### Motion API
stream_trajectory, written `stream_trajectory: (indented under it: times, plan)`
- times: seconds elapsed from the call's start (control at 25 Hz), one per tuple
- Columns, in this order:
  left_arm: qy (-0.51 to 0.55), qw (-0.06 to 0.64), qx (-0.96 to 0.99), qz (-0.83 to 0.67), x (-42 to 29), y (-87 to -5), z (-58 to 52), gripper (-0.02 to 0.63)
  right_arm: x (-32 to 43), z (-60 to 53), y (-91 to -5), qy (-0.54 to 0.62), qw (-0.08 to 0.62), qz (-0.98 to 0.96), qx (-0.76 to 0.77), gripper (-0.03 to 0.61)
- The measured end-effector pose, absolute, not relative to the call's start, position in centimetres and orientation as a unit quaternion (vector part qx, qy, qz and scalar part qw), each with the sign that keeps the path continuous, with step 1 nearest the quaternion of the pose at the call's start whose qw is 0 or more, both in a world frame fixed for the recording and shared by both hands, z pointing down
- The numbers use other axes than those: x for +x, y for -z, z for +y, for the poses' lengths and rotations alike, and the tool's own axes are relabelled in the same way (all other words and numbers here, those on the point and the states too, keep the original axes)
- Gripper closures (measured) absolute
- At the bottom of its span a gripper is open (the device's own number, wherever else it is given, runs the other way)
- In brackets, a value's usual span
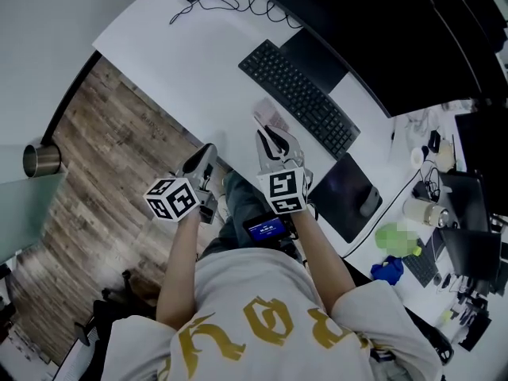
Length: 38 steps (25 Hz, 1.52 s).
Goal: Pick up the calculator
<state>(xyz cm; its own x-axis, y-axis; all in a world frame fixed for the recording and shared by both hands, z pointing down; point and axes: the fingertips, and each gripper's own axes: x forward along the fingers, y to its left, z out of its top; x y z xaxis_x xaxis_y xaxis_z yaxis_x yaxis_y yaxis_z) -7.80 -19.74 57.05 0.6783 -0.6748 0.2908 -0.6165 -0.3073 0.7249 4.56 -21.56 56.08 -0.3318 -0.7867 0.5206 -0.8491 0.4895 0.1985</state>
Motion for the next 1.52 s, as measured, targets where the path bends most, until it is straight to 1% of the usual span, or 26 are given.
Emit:
stream_trajectory:
  times: [0.16,0.24,0.44,0.8,1.12,1.28,1.52]
  plan:
    - [0.045,0.436,0.808,-0.395,-7.4,-56.5,-19.9,0.609,5.7,-21.2,-54.9,-0.112,0.220,-0.817,0.521,0.499]
    - [0.051,0.439,0.807,-0.391,-7.0,-56.2,-19.9,0.612,6.4,-21.1,-54.6,-0.133,0.199,-0.816,0.527,0.500]
    - [0.056,0.434,0.813,-0.384,-6.0,-55.4,-20.0,0.612,7.6,-20.8,-53.9,-0.147,0.180,-0.810,0.539,0.500]
    - [0.059,0.417,0.826,-0.375,-5.3,-53.6,-19.6,0.612,8.5,-19.1,-52.7,-0.148,0.165,-0.801,0.557,0.502]
    - [0.063,0.387,0.844,-0.367,-4.9,-50.5,-19.4,0.612,8.8,-17.3,-50.3,-0.140,0.148,-0.795,0.571,0.502]
    - [0.057,0.363,0.858,-0.359,-3.9,-48.7,-19.3,0.612,9.4,-16.8,-48.3,-0.147,0.119,-0.790,0.583,0.502]
    - [0.055,0.342,0.872,-0.346,-2.9,-46.8,-18.9,0.612,9.9,-16.0,-46.0,-0.125,0.108,-0.788,0.593,0.502]
